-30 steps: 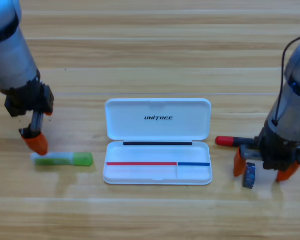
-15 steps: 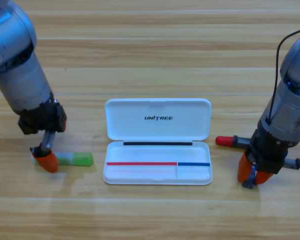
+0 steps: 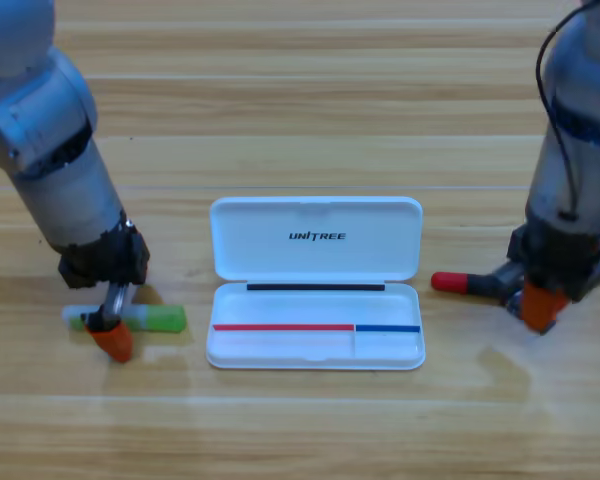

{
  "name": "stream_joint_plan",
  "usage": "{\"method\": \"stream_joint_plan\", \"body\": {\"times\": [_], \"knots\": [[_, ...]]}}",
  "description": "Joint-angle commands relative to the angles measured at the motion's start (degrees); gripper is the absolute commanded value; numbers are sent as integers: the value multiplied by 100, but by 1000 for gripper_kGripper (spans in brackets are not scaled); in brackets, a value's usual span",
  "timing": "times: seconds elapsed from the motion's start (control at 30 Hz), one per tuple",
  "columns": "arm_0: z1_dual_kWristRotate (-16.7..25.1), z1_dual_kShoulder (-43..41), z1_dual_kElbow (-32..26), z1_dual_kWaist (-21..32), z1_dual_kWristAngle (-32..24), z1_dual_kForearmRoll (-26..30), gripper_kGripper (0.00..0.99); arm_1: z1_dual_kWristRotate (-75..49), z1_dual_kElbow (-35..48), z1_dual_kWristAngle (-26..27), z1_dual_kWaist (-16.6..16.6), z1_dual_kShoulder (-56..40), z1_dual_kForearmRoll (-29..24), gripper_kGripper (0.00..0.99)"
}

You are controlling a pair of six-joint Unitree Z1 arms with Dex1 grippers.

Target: Clean up eraser and pencils

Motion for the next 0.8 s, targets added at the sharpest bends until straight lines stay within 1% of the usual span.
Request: {"method": "stream_joint_plan", "body": {"times": [0.03,0.1,0.17,0.23,0.37,0.4,0.43,0.5,0.53,0.63,0.8], "knots": [[2,365,224,-95,-59,-276,973,-1597,11,-256,654,-168,312,0],[2,400,241,-86,-51,-328,940,-2168,-59,-124,760,-177,365,0],[2,409,285,-86,-51,-425,882,-2661,-138,-36,883,-142,400,0],[2,418,320,-86,-51,-513,802,-2942,-235,149,979,-63,400,0],[81,427,312,-86,-15,-504,569,-3170,-587,307,1076,227,400,0],[142,418,312,-86,-7,-487,499,-3188,-692,307,1076,315,400,0],[169,418,312,-86,-15,-478,405,-3232,-780,315,1085,394,400,0],[169,409,276,-86,-7,-443,149,-3258,-947,324,1094,526,400,0],[160,392,241,-86,11,-408,3,-3285,-1017,324,1102,588,400,0],[37,269,153,-86,72,-276,0,-3302,-1246,333,1129,781,400,0],[63,58,30,-86,99,111,0,-3364,-1518,359,1182,1071,400,0]]}}
